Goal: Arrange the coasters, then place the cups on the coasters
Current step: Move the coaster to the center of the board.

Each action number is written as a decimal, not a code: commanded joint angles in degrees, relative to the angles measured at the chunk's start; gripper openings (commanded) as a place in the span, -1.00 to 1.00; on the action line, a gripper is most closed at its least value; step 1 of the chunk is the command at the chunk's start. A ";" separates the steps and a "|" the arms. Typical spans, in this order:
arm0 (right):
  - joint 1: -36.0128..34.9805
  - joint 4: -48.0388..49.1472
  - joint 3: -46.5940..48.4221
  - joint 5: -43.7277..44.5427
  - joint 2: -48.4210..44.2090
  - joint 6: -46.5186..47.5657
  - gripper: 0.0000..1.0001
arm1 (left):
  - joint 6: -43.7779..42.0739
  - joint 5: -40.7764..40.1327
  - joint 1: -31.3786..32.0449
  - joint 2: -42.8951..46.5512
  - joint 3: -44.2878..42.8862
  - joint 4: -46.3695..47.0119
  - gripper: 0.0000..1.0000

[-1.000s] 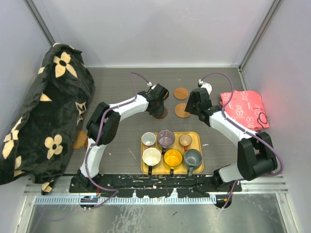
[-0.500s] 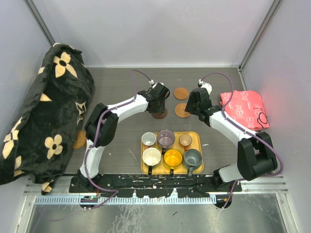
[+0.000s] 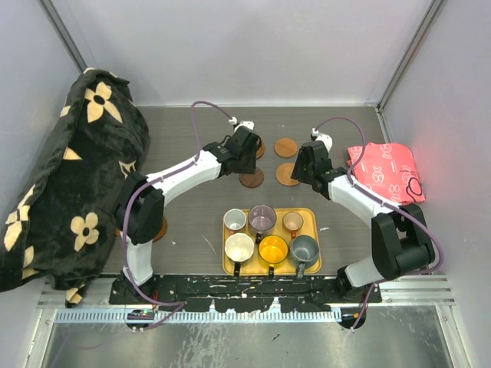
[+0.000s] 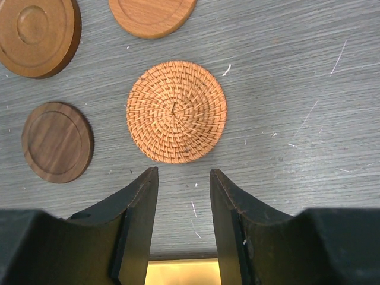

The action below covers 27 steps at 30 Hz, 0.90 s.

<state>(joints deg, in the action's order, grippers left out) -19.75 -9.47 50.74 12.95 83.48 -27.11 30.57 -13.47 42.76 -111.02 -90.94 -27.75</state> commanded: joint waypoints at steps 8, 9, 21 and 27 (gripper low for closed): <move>0.07 5.78 -0.27 -4.74 2.28 -1.41 -0.08 | 2.58 -8.39 -1.90 10.00 11.64 1.88 -0.24; 0.11 5.91 -0.22 -5.44 2.68 -1.71 -0.08 | 3.61 -8.58 -2.69 11.21 13.36 1.95 -0.24; 0.11 3.13 -1.31 -7.04 -1.97 -1.76 -0.09 | 11.25 -14.66 -12.20 27.23 29.80 -3.04 -0.23; 0.07 2.21 -1.01 -7.85 -4.66 -1.79 -0.09 | 18.15 -16.73 -14.63 36.68 37.44 -8.53 -0.26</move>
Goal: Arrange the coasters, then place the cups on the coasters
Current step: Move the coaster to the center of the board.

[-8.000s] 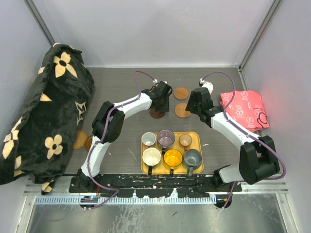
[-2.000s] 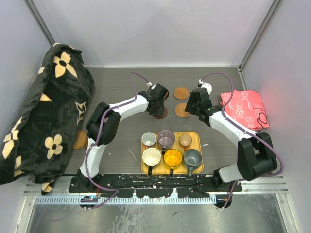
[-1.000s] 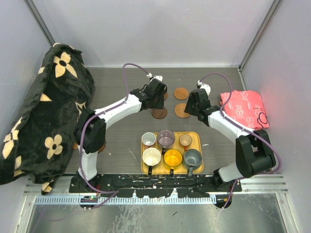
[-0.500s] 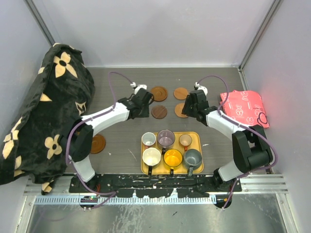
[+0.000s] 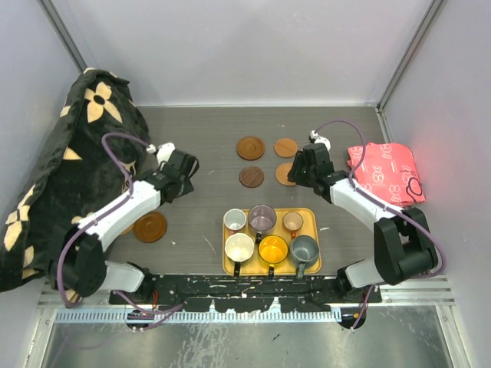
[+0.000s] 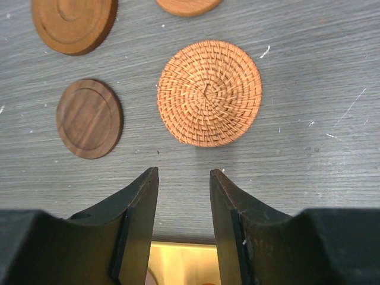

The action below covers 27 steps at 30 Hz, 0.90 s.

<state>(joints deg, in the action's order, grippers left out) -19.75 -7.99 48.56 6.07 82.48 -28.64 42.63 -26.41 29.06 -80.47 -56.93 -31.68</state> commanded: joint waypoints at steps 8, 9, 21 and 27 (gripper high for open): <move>0.13 1.64 0.63 -2.26 -4.63 -0.81 -0.10 | 14.84 -4.13 -2.97 14.88 12.85 -11.99 -0.32; 0.07 1.60 0.52 -2.43 -4.74 -0.94 -0.10 | 15.82 -3.79 -3.50 15.73 14.14 -12.38 -0.33; -0.24 2.34 -0.27 -3.68 -6.17 -1.42 -0.09 | 17.95 -0.82 -13.50 23.11 23.23 -11.41 -0.39; -0.38 2.43 -0.38 -3.87 -6.49 -1.45 -0.09 | 16.48 2.87 -17.25 18.44 25.12 -7.29 -0.39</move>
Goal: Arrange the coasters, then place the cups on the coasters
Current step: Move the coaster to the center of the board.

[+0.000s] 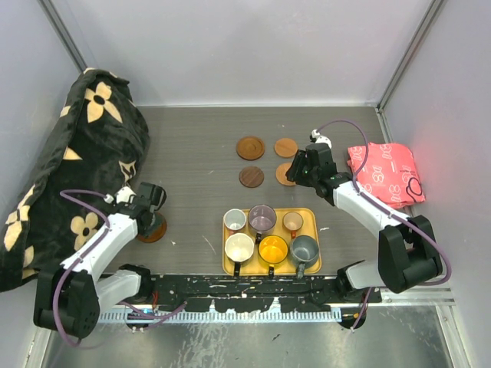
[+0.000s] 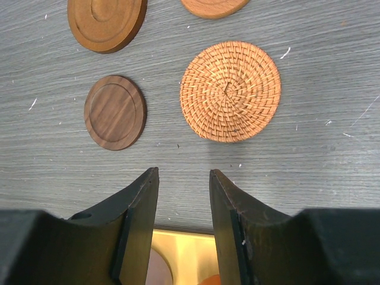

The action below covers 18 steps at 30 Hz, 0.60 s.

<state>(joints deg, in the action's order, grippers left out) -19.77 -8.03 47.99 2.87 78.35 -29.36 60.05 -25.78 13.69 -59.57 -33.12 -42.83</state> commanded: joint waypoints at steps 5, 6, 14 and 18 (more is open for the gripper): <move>-0.44 2.45 0.07 -0.50 -2.67 -0.63 -0.09 | -1.61 2.39 -2.22 -4.60 1.27 5.64 -0.39; -0.40 2.49 0.09 -0.48 -2.62 -0.63 -0.09 | -1.65 1.84 -2.26 -4.75 1.04 5.44 -0.38; -0.53 2.79 -0.01 -0.92 -2.25 -0.80 -0.10 | -4.20 -1.68 -2.98 -6.33 -1.59 4.20 -0.37; -0.58 2.97 -0.13 -1.24 -2.05 -0.92 -0.09 | -5.98 -2.69 -3.54 -7.66 -2.61 4.20 -0.36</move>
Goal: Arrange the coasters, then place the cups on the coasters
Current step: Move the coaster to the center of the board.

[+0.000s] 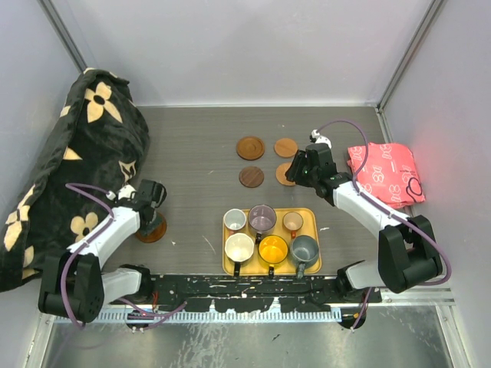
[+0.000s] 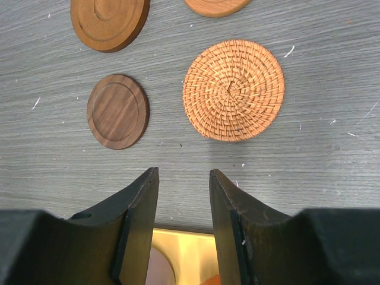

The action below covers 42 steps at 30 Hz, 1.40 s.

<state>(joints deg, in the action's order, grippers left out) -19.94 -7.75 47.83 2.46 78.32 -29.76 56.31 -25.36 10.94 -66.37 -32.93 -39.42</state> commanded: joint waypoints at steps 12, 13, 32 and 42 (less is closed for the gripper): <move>-0.42 2.89 -0.10 -1.24 -2.28 -0.73 -0.09 | -4.94 4.37 -0.82 -9.82 -5.22 3.87 -0.34; -0.40 2.92 -0.15 -1.23 -2.30 -0.69 -0.09 | -4.72 5.24 -0.68 -9.86 -4.95 4.51 -0.34; -0.48 3.10 -0.20 -0.21 -1.45 -0.44 -0.09 | -2.81 5.29 11.78 -30.97 -25.27 7.69 -0.37; -0.49 2.84 0.47 1.31 -0.82 0.23 -0.09 | -5.60 8.85 11.88 -47.62 -43.74 7.00 -0.38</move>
<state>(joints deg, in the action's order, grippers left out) -20.14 -7.27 47.29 2.39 78.35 -30.11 51.57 -19.73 22.61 -108.64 -72.79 -33.98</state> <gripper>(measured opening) 0.454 0.310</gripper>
